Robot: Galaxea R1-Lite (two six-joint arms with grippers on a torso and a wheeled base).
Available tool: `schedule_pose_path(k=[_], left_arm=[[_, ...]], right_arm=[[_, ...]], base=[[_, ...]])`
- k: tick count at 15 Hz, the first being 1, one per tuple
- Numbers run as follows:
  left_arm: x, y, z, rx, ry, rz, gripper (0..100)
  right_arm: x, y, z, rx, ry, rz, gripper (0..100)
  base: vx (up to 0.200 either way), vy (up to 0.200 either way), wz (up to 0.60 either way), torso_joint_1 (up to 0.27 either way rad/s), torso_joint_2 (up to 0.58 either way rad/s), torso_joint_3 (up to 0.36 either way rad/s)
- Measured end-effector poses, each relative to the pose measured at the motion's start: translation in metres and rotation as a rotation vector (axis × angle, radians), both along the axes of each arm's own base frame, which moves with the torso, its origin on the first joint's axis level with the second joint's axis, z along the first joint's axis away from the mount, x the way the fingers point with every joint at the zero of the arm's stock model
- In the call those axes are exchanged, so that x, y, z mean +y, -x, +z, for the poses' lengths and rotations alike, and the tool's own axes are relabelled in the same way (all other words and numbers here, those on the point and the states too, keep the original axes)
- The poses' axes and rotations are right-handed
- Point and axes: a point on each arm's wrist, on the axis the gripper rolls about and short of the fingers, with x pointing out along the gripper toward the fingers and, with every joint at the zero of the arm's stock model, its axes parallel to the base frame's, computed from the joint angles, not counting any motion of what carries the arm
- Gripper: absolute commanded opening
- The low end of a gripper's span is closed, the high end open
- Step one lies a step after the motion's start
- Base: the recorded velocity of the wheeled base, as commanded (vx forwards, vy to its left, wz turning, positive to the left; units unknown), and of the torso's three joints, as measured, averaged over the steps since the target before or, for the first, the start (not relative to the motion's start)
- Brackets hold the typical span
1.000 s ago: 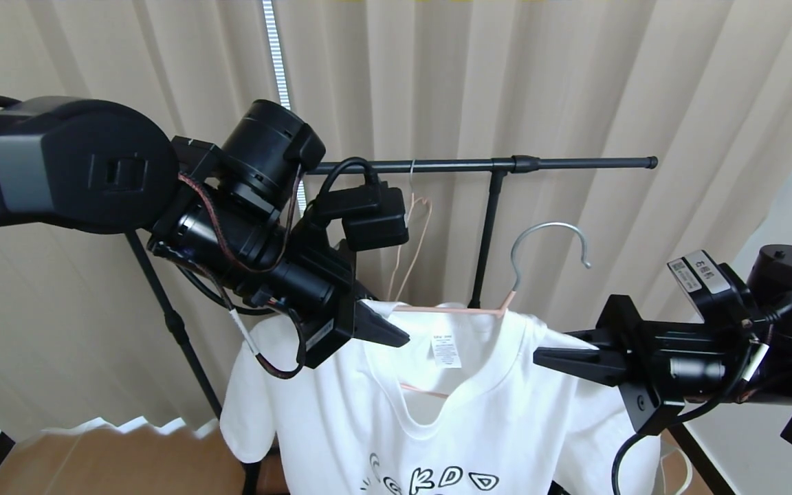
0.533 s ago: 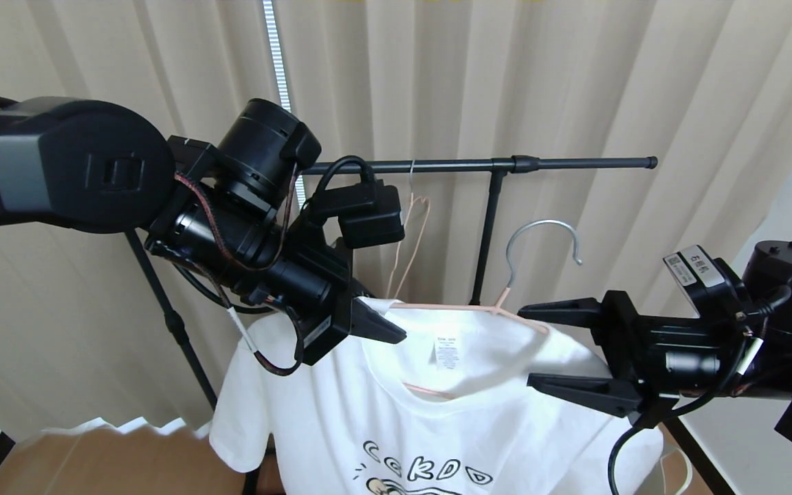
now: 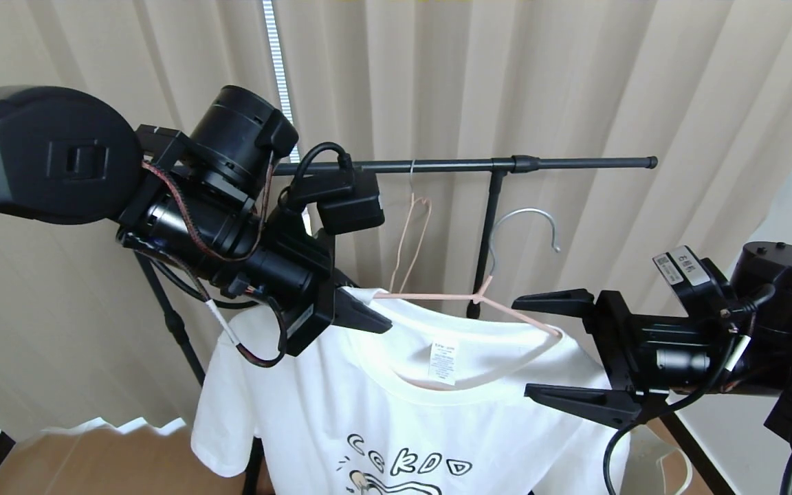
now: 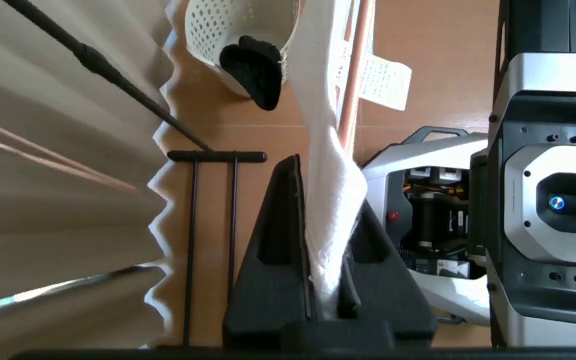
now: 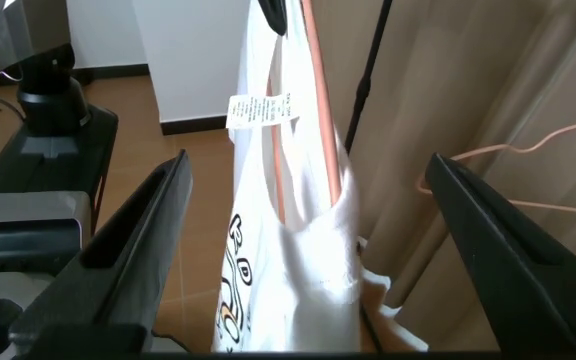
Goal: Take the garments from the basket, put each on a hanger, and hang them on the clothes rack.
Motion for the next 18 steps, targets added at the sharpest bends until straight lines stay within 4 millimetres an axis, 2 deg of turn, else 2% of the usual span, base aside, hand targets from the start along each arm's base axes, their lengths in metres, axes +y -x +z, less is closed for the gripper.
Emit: schedule_pose_path(k=[3, 5, 10, 18], left_arm=[[0.009, 0.002, 0.002, 0.004, 0.003, 0.027, 0], [0.023, 0.002, 0.007, 0.004, 0.014, 0.078, 0], [0.049, 0.005, 0.021, -0.042, 0.081, 0.191, 0], [0.065, 0.031, 0.023, -0.07, 0.169, 0.262, 0]], right_arm=[[-0.002, 0.0, 0.001, -0.005, -0.001, -0.009, 100], [-0.006, -0.003, 0.002, -0.009, -0.002, -0.027, 100], [-0.013, -0.018, -0.004, 0.006, 0.003, -0.065, 100], [-0.019, -0.046, -0.026, 0.034, 0.04, -0.174, 100]], base=[[0.0, 0.0, 0.0, 0.0, 0.0, 0.0], [0.0, 0.0, 0.0, 0.0, 0.0, 0.0], [0.0, 0.0, 0.0, 0.0, 0.0, 0.0], [0.0, 0.0, 0.0, 0.0, 0.0, 0.0]])
